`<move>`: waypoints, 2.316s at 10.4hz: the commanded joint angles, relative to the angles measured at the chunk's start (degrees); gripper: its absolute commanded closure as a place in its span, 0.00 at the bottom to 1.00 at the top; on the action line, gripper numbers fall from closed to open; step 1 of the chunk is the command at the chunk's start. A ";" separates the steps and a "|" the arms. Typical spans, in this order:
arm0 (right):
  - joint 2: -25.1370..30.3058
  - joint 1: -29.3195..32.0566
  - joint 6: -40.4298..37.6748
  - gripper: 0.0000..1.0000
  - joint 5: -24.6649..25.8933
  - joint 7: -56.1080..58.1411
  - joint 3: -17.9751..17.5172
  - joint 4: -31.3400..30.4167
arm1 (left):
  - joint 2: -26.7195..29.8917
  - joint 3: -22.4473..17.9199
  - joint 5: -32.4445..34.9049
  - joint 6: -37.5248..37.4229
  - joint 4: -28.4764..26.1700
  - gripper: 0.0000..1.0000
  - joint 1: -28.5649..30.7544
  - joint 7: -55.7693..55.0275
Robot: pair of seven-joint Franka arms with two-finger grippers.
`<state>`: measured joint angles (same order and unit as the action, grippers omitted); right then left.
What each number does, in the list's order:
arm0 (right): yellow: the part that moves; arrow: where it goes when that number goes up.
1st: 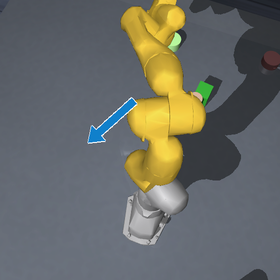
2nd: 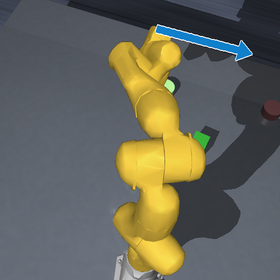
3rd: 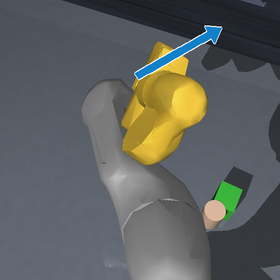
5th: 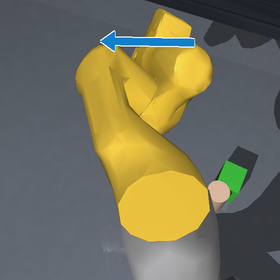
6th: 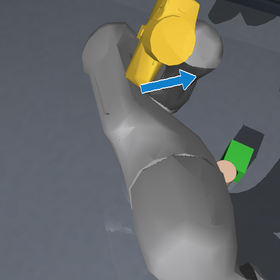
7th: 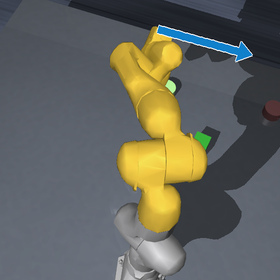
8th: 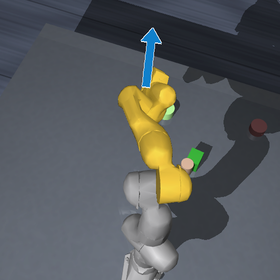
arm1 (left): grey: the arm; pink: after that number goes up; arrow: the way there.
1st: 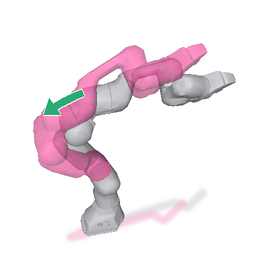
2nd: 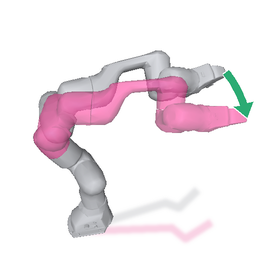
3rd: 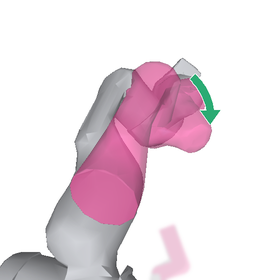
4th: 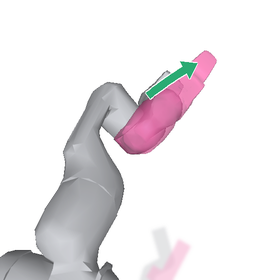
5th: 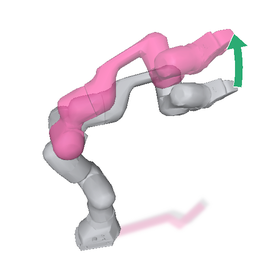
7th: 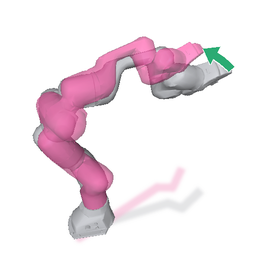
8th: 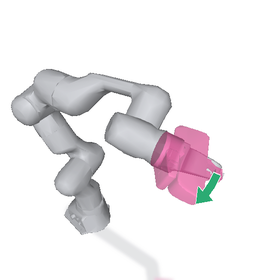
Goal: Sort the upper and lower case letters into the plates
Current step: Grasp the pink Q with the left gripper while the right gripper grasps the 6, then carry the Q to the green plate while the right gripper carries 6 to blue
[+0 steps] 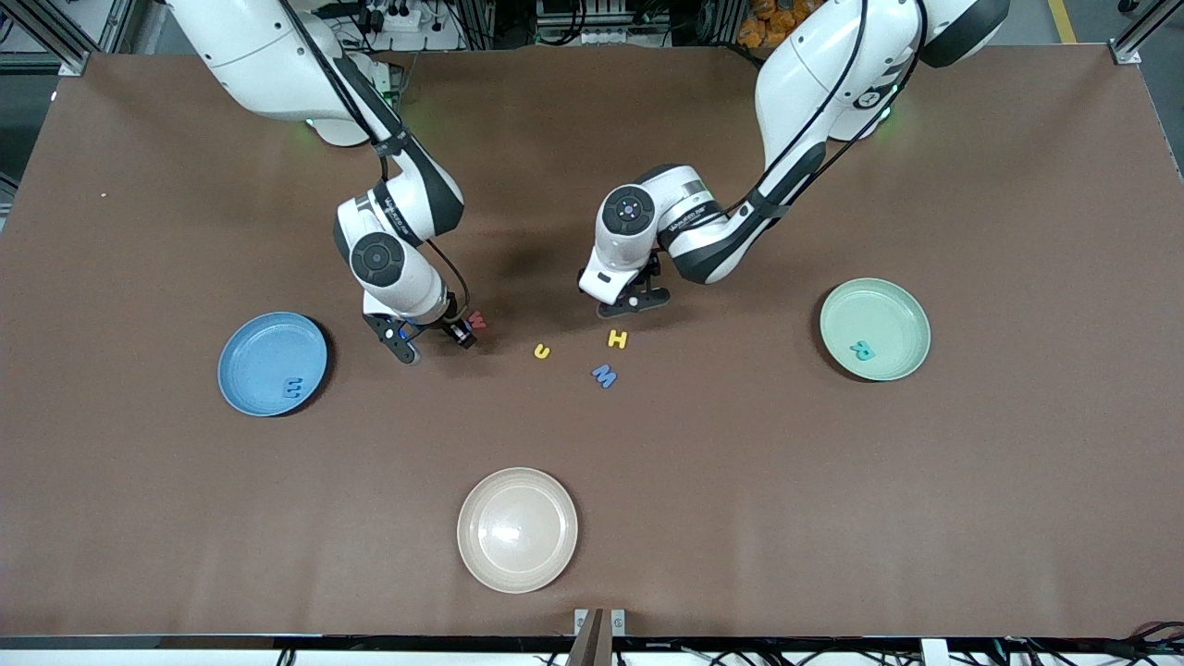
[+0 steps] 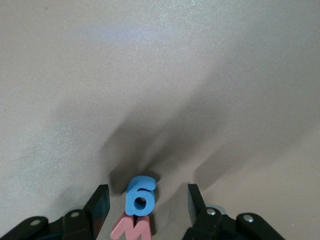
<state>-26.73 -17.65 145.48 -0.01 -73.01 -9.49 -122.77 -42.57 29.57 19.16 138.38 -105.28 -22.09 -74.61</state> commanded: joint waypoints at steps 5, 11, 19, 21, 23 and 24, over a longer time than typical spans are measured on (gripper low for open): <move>-0.34 -0.45 0.86 0.42 0.63 -0.82 -0.09 -0.10 | 0.39 -0.04 1.15 0.48 -0.10 0.44 -0.15 -2.47; -0.52 -0.46 0.77 0.79 0.63 -0.73 -0.09 0.34 | 1.44 0.05 1.23 -0.04 -0.19 1.00 0.29 -2.38; -1.04 2.08 -14.92 0.86 0.37 3.64 -0.18 9.28 | 6.53 13.21 1.14 -11.18 0.16 1.00 18.97 3.93; -0.87 6.20 -16.19 0.85 0.36 11.00 -0.27 9.74 | 7.76 19.27 1.23 -15.93 0.16 1.00 29.33 7.27; -0.43 11.38 -19.16 0.85 0.36 20.66 -0.18 10.79 | 9.00 23.49 1.23 -21.29 0.25 1.00 39.79 14.55; -0.34 14.37 -23.79 0.85 0.36 26.28 -0.18 12.71 | 9.26 24.91 1.23 -23.66 -0.19 1.00 45.24 18.85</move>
<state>-27.25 -7.39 126.70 0.03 -53.33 -8.90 -112.65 -34.48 51.17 19.17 117.64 -103.91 15.92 -60.18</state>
